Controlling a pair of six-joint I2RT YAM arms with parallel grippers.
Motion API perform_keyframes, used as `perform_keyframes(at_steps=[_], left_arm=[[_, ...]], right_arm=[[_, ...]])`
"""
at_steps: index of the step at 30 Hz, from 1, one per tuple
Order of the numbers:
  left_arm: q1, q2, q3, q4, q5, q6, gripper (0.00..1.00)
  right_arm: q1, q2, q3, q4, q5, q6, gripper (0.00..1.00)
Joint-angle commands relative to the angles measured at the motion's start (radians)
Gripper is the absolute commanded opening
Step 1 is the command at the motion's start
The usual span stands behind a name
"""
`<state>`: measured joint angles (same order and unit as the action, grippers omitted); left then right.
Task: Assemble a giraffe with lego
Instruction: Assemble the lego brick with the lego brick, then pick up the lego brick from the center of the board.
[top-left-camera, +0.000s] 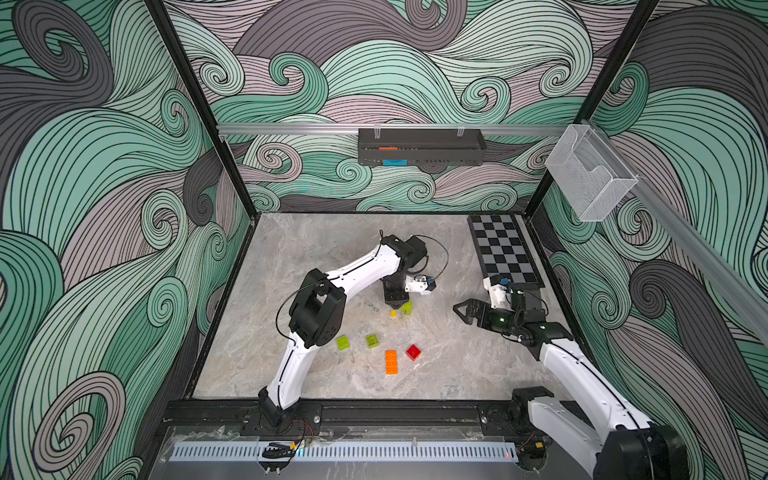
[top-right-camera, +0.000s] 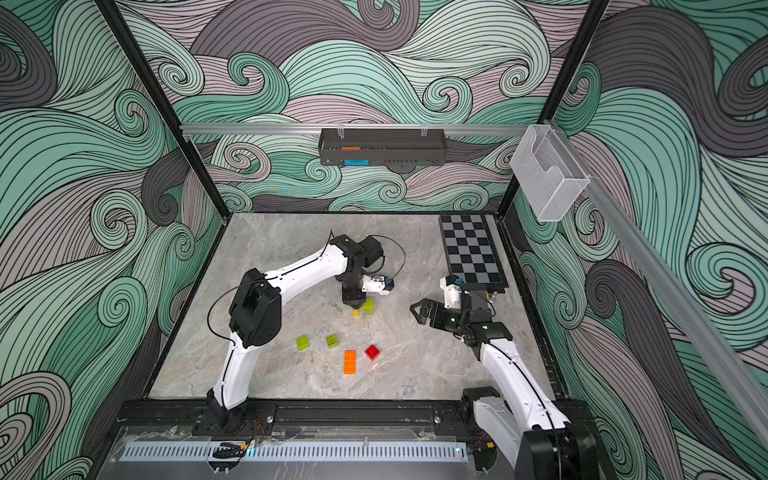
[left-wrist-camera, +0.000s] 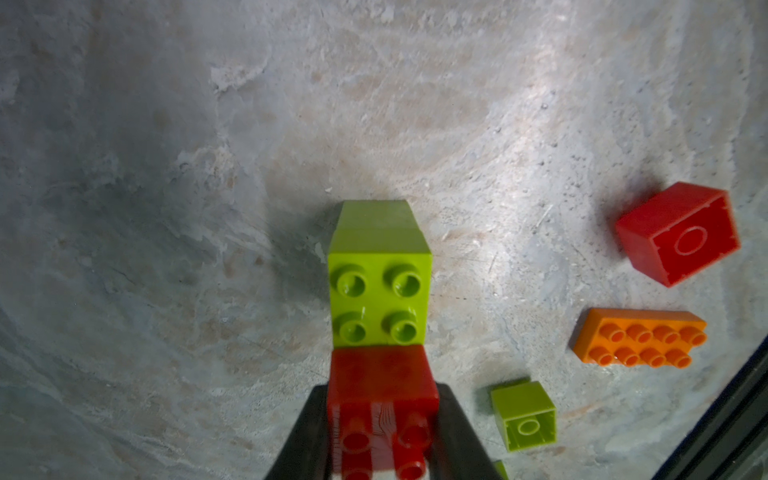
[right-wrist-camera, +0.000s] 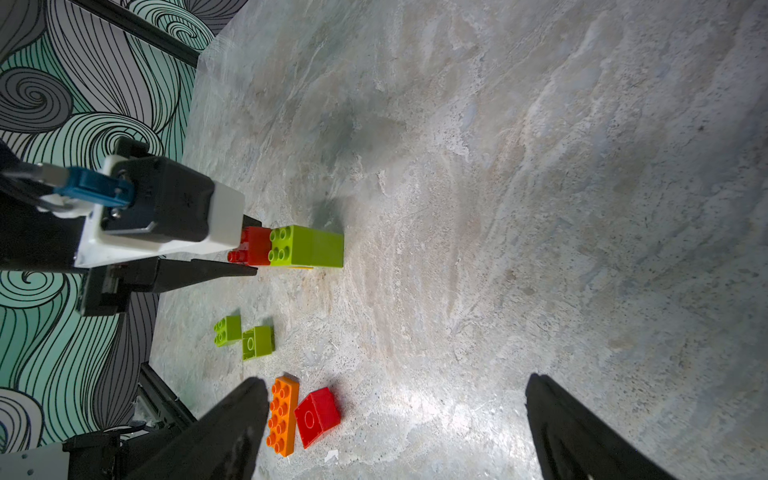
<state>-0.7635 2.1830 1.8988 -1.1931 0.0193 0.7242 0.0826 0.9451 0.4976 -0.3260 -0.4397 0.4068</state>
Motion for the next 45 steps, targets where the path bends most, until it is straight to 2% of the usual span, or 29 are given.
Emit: perform_keyframes(at_steps=[1,6,8,15,19,22,26,29,34,40,45], left_arm=[[-0.002,0.08,-0.042,-0.008,-0.02,0.015,0.4],[-0.002,0.016,0.0,0.012,-0.024,0.021,0.74],[-0.002,-0.019,0.023,0.013,-0.019,0.019,0.98],[0.02,-0.176,0.023,0.02,0.03,-0.034,0.99],[0.084,-0.33,-0.076,0.061,0.079,-0.115,0.99],[0.164,-0.466,-0.184,0.113,0.129,-0.227,0.99],[0.299,-0.658,-0.392,0.196,0.222,-0.365,0.99],[0.373,-0.822,-0.594,0.282,0.327,-0.377,0.99],[0.486,-0.979,-0.807,0.37,0.433,-0.38,0.99],[0.592,-1.037,-0.859,0.408,0.518,-0.396,0.99],[0.639,-1.043,-0.859,0.428,0.526,-0.41,0.99]], right_arm=[[-0.007,-0.013,0.002,0.001,-0.025,0.003,0.99],[-0.007,-0.035,-0.003,-0.001,-0.032,0.007,0.99],[-0.007,-0.038,-0.003,-0.002,-0.034,0.006,0.99],[-0.006,-0.043,-0.001,-0.01,-0.038,0.004,0.99],[0.017,-0.059,0.018,-0.052,-0.045,-0.006,0.99],[0.14,-0.074,0.052,-0.105,0.03,-0.013,0.93],[0.41,-0.043,0.105,-0.161,0.221,-0.027,0.9],[0.554,0.04,0.147,-0.176,0.312,-0.041,0.9],[0.728,0.229,0.261,-0.215,0.439,-0.107,0.89],[0.846,0.464,0.389,-0.282,0.481,-0.19,0.8],[0.91,0.617,0.455,-0.345,0.542,-0.212,0.74]])
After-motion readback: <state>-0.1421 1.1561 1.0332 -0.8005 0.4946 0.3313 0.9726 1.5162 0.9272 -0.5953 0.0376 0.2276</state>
